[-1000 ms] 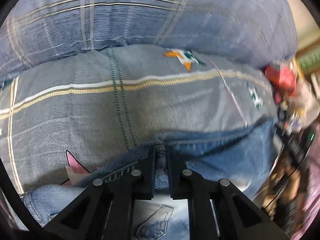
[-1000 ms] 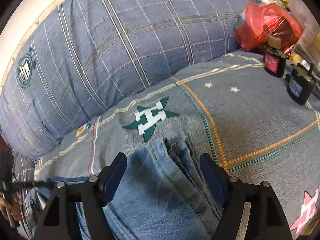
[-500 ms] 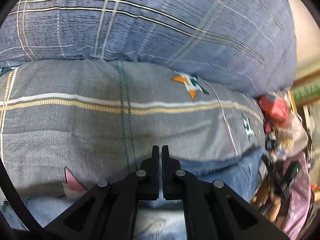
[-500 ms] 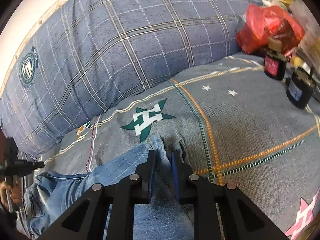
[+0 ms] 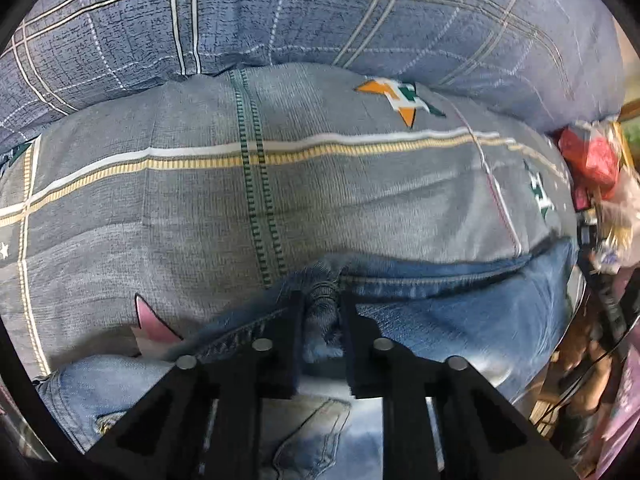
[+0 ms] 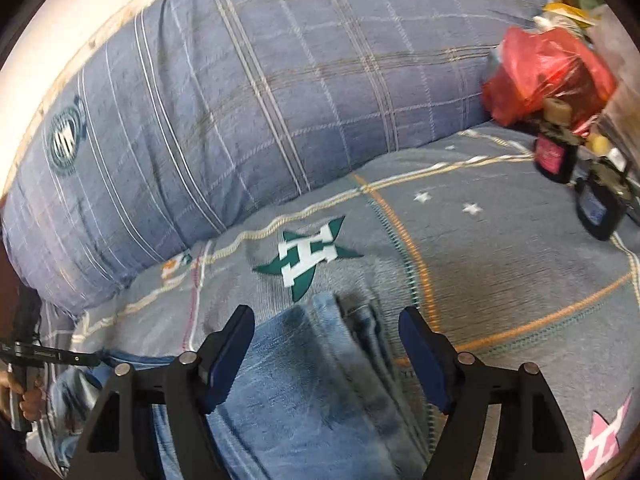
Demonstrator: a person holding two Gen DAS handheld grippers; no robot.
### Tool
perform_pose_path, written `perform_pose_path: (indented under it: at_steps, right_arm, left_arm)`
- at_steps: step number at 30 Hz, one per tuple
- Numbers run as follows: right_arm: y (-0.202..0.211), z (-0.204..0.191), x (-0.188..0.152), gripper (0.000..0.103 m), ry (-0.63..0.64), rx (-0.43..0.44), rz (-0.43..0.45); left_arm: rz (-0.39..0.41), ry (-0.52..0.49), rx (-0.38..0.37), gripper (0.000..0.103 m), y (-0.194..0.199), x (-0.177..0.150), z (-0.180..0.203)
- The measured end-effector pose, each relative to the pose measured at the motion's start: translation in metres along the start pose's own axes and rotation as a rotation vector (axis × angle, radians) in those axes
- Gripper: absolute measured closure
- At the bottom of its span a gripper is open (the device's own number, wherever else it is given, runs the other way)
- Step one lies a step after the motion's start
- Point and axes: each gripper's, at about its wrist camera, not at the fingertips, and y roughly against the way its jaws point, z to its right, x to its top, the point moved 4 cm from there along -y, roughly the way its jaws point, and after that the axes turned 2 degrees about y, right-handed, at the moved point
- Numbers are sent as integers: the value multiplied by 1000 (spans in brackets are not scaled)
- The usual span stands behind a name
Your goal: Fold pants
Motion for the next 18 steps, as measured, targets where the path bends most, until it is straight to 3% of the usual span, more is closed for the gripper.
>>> perform_pose_path:
  at_steps: [1,2,5,10,13,15,16,18]
  right_arm:
    - [-5,-1,-2,68,9,-8,-14]
    - [-9,-2,-5,86,13,-21,-28]
    - [-7,-6,-12,88,33,-34,-9]
    - [7,-6,-10,88,20,-41,74]
    - [-8,1,-13,88,10,-63,34]
    - [-23,7,-19,87,16,-88,12]
    - [-21,9,-20,81,21,-95,29]
    - [-17,8,-19,75,16,-105,23]
  left_arm:
    - [5,8,-8,90,3,0,-1]
    - [12,12,-17,92,6,1,-2]
    - [30,46,-78,93,17,5,-11]
    - [61,212,-247,93,14,18,-33]
    - [46,333,-350,93,-8,23,-50]
    - [44,388,-356,98,-16,21,-64]
    - [45,391,-372,99,-15,20,-66]
    - [63,326,-366,99,5,15,-67]
